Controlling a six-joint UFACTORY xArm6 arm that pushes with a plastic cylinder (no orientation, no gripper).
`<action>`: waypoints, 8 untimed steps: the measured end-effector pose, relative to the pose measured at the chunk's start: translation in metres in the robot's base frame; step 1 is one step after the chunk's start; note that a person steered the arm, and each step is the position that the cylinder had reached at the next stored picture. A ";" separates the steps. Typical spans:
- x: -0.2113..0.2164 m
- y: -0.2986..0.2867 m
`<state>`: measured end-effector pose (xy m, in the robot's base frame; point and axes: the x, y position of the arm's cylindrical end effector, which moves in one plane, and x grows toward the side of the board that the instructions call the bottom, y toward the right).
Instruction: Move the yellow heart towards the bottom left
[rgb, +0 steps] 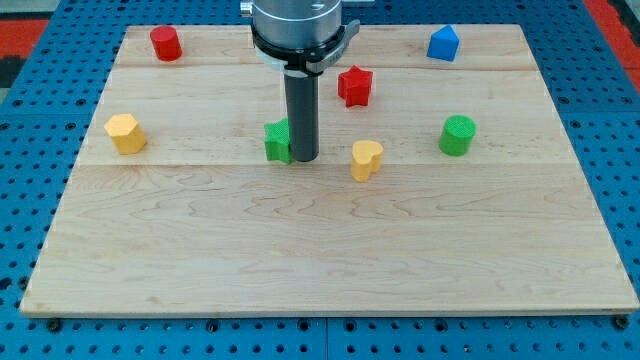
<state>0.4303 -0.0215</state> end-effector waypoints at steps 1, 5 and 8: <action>-0.001 0.014; -0.011 0.034; -0.021 0.074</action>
<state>0.4094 0.0522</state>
